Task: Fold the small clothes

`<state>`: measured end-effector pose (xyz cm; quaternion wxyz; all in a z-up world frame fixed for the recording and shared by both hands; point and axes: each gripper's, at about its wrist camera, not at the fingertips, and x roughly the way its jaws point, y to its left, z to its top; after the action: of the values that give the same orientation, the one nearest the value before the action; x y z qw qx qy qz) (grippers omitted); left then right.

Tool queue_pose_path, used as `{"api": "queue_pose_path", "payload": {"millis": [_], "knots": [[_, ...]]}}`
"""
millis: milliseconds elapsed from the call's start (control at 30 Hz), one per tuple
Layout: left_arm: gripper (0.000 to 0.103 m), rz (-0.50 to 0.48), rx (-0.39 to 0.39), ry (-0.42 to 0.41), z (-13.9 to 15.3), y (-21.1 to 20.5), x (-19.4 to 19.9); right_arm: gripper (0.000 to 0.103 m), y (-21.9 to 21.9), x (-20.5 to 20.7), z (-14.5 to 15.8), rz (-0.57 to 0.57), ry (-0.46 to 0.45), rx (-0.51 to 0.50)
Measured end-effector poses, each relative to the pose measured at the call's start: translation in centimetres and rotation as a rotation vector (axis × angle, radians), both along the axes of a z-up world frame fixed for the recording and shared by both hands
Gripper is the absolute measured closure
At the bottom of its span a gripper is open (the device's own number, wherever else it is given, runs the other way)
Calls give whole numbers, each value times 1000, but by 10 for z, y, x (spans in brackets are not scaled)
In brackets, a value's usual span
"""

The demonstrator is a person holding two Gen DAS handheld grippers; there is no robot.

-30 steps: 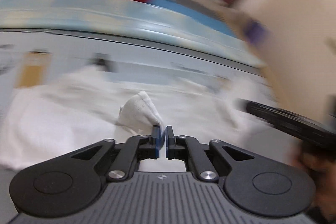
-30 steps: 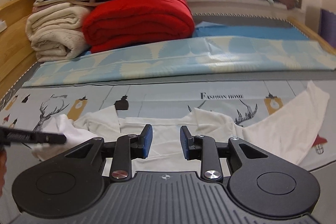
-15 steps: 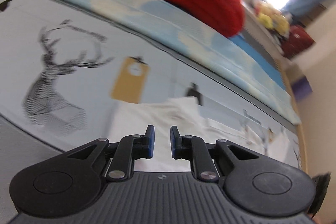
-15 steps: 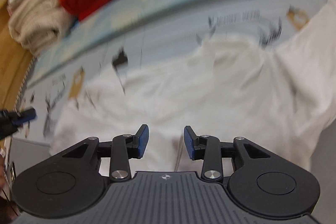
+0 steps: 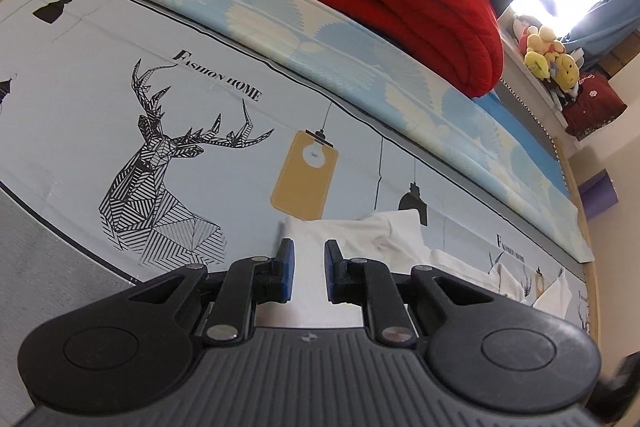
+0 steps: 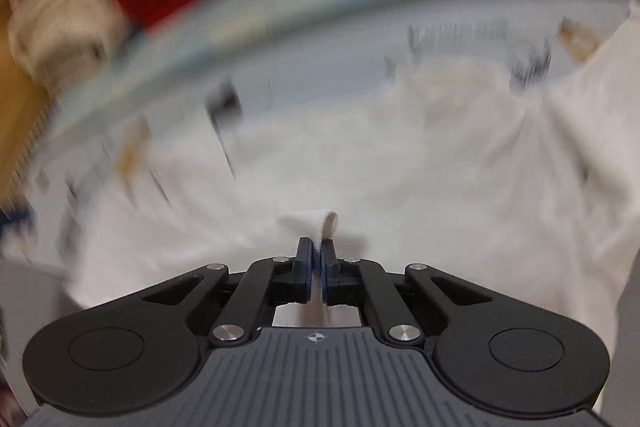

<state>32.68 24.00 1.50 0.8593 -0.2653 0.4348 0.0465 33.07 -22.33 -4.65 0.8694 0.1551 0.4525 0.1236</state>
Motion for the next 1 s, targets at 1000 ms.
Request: {"api": "queue_pose_path", "payload": {"millis": [1000], "knots": [[88,-269,168,310,-90,-60,17,79,-113,25,6,-237,140,-74]]}}
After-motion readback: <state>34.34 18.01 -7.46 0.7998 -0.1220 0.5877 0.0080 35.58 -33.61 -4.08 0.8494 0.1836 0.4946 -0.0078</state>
